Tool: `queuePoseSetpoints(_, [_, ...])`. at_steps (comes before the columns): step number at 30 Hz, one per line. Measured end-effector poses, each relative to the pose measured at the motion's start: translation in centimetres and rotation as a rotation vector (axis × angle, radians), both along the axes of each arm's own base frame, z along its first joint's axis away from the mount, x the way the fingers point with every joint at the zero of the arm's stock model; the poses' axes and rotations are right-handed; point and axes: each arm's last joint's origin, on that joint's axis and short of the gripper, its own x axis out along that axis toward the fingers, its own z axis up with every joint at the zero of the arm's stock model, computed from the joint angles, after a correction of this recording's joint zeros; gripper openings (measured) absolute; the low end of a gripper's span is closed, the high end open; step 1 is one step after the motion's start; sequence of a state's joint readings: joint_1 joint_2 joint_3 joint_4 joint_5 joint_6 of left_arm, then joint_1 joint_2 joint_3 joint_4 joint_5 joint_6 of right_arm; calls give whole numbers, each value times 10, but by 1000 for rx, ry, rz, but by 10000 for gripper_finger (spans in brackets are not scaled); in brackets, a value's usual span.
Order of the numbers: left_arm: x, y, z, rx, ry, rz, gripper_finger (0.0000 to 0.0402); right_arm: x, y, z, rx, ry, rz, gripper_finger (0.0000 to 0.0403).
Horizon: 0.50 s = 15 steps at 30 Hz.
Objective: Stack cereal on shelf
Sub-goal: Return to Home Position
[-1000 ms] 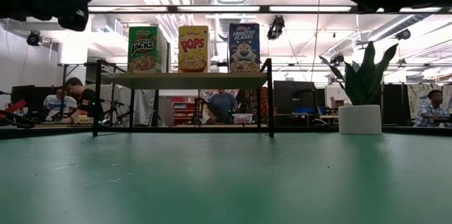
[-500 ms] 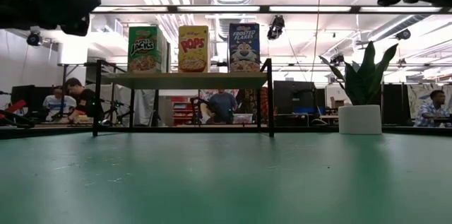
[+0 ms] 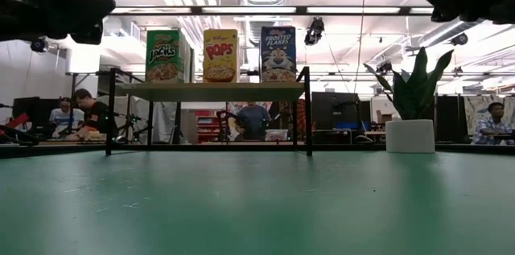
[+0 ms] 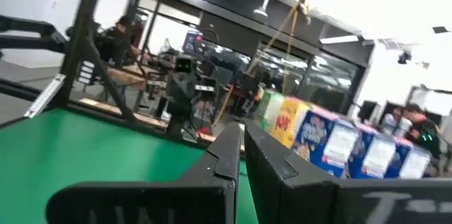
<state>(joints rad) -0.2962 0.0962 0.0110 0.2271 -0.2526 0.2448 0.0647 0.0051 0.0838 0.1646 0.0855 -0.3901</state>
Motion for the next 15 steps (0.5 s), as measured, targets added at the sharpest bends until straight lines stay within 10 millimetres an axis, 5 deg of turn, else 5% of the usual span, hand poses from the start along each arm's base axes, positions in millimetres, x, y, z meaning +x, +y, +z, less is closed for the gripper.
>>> queuePoseSetpoints(8, [1,0,-5,5,54,-3,0,8,0,-30,121,126,-5,13])
queuePoseSetpoints(15, [1,0,-5,-10,55,18,0,8,-1,-33,230,153,-27,13])
